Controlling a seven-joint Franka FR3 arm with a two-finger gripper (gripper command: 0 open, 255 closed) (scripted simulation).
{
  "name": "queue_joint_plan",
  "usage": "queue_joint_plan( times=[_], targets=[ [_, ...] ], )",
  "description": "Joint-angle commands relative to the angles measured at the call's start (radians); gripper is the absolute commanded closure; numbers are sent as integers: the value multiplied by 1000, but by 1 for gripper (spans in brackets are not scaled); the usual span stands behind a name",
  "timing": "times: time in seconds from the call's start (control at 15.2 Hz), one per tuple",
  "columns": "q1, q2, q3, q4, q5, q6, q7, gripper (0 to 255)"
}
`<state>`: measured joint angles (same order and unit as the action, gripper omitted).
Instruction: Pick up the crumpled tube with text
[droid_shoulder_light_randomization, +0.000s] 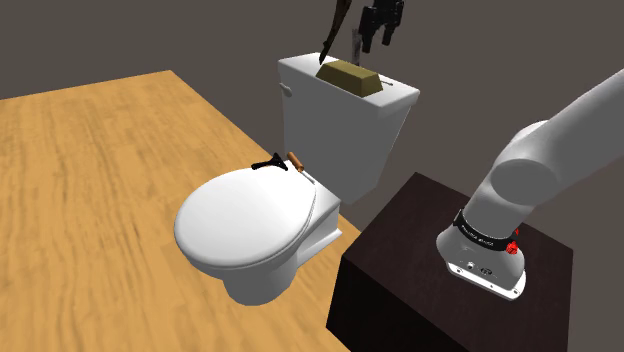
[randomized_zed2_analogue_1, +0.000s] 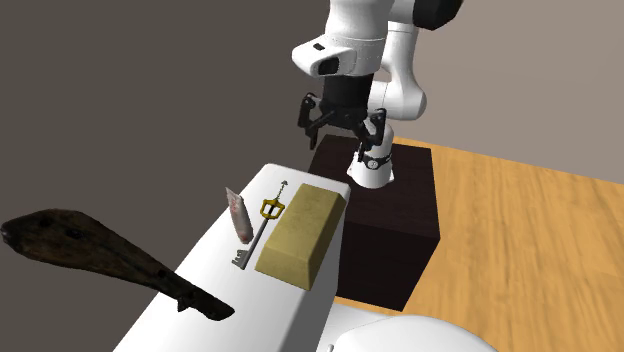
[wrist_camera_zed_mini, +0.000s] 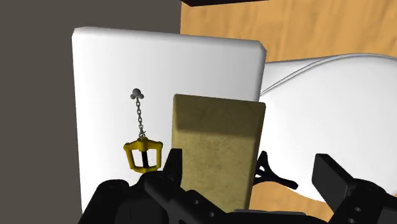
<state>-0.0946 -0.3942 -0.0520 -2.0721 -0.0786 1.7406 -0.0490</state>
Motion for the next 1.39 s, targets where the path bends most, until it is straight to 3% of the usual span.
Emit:
queue_joint_plan(
  times=[0.0,0.92,1.32],
  targets=[
    [-13,61,-19,59,3,25,-1,0],
    [-99,480,-128,589,106,49,1,0],
    [-97,461,-127,483,102,136,2,0]
  ],
)
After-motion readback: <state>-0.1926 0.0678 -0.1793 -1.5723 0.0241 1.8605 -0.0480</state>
